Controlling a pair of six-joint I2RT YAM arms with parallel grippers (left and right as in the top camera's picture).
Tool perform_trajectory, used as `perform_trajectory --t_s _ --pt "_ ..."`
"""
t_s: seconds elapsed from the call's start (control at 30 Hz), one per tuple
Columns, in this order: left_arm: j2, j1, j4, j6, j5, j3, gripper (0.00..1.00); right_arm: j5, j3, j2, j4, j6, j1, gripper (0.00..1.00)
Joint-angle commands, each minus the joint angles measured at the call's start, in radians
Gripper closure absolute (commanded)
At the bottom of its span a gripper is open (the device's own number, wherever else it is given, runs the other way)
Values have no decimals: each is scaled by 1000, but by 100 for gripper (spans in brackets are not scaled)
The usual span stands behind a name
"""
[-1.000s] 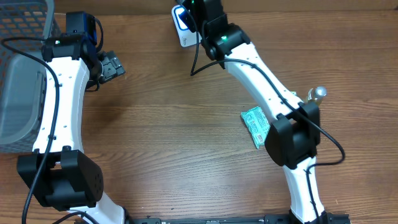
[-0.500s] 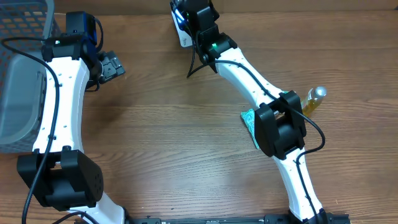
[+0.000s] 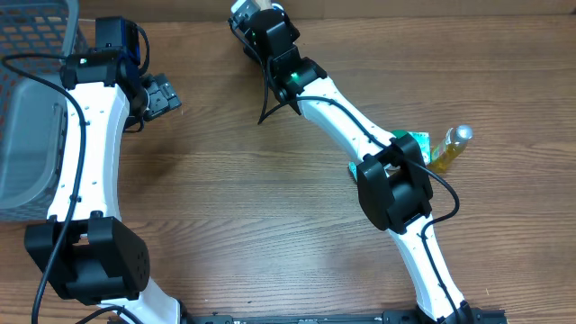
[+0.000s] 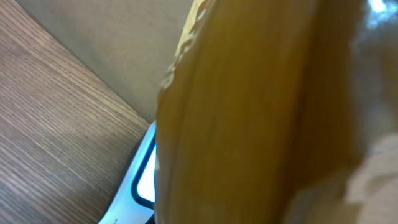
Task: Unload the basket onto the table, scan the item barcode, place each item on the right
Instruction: 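Carry the pouch back and lower it onto the table center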
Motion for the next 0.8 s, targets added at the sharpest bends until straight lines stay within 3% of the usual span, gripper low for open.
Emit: perform_trajectory --t_s 0.0,0.1,0.53,0.77 --pt "2 2 1 -10 -10 11 0 -45 -11 7 -11 4 -2 96" --pt "2 2 0 -10 -10 11 1 -118 -11 7 -23 4 -2 96" --pt "2 2 1 -10 -10 11 0 -117 -11 7 -56 4 -4 96" --pt "2 2 0 -10 -10 11 0 -123 -8 4 -26 105 -43 96"
